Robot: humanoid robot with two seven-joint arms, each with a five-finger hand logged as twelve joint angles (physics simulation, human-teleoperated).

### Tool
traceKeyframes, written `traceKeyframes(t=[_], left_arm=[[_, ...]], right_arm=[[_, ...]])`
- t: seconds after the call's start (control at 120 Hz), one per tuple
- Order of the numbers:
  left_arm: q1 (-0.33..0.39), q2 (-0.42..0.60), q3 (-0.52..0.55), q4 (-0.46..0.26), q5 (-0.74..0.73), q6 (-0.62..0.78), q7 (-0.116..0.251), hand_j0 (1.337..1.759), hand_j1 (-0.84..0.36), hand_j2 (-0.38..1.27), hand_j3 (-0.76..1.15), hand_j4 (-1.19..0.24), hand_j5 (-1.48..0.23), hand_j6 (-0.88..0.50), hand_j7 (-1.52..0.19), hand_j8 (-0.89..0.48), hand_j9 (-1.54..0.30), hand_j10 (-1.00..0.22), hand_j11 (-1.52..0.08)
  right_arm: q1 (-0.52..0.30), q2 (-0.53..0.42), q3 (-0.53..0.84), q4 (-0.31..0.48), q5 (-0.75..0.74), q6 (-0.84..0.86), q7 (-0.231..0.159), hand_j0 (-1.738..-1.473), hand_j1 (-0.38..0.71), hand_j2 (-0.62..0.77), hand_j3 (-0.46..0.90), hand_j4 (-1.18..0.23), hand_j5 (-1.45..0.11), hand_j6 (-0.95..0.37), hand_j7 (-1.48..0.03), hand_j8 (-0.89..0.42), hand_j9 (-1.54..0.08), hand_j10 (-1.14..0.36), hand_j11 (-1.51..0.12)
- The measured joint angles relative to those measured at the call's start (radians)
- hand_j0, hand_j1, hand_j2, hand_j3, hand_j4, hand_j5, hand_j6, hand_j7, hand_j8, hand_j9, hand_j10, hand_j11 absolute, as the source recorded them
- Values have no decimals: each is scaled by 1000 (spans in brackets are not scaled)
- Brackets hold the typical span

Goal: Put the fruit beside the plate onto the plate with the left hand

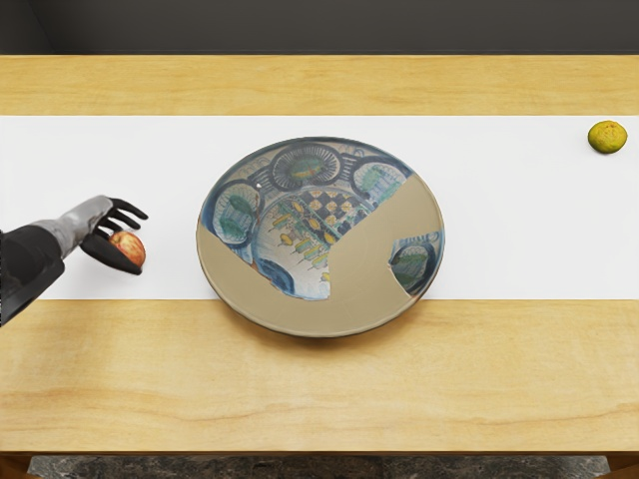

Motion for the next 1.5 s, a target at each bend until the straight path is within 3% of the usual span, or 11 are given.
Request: traceKeyframes(t=[0.517,0.642,0.967,1.008,1.2,1.5], left_arm=[[4,3,15,-2,0,-5,1,1658,-253,150,0,-517,-672,-516,-671,-472,-674,-515,-674],[3,12,16,-2,-1,-6,1,1657,-270,263,0,-563,-730,-522,-733,-473,-736,-559,-737],[-4,21,13,-2,-2,-6,0,1656,-297,289,0,-607,-820,-476,-803,-433,-809,-573,-812],[-15,22,12,-2,-3,-7,0,1656,-266,241,0,-607,-826,-485,-808,-432,-812,-574,-815],[-50,48,11,-3,-4,-12,0,1657,-300,328,0,-599,-835,-477,-809,-426,-810,-568,-815],[-122,58,10,-4,-4,-12,0,1657,-304,334,0,-594,-792,-511,-785,-451,-788,-598,-787]], right_arm=[[0,0,0,0,0,0,0,-1658,-324,-4,0,-20,-26,-20,-26,-20,-26,-20,-26],[0,0,0,0,0,0,0,-1658,-324,-4,0,-20,-26,-20,-26,-20,-26,-20,-26],[0,0,0,0,0,0,0,-1658,-324,-4,0,-20,-26,-20,-26,-20,-26,-20,-26],[0,0,0,0,0,0,0,-1658,-324,-4,0,-20,-26,-20,-26,-20,-26,-20,-26],[0,0,0,0,0,0,0,-1658,-325,-4,0,-20,-26,-20,-26,-20,-26,-20,-26],[0,0,0,0,0,0,0,-1658,-324,-4,0,-20,-26,-20,-26,-20,-26,-20,-26]])
